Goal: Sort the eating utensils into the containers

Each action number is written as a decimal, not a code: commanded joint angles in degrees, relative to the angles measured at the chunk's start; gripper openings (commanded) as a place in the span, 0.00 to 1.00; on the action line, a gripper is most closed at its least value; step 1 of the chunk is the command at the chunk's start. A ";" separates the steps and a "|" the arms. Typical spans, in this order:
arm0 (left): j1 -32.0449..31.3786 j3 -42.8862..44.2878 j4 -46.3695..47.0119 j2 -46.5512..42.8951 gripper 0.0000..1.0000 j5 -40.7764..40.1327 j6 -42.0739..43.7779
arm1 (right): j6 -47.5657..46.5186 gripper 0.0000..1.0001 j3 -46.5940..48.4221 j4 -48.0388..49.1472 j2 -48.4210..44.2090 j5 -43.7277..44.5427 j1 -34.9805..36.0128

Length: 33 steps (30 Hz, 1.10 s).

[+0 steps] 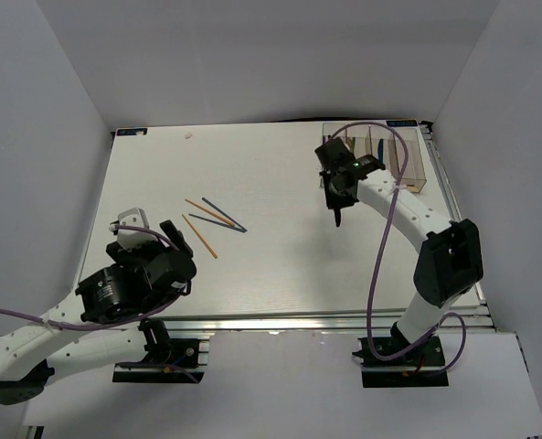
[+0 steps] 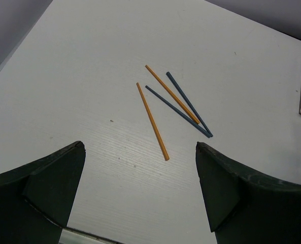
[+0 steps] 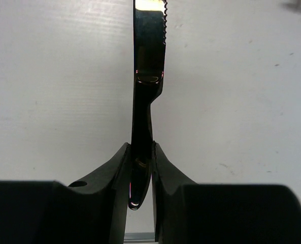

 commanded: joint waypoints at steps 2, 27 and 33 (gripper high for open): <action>-0.17 -0.62 1.28 1.08 0.98 -0.09 1.04 | -4.74 0.00 6.16 0.33 0.30 0.86 -4.68; -0.17 -0.97 4.09 4.15 0.98 1.58 4.73 | -17.40 0.00 44.57 -3.10 29.30 -6.42 -28.33; -0.17 -0.88 4.27 5.56 0.98 1.67 5.08 | -17.67 0.00 41.86 3.82 32.56 -7.14 -29.74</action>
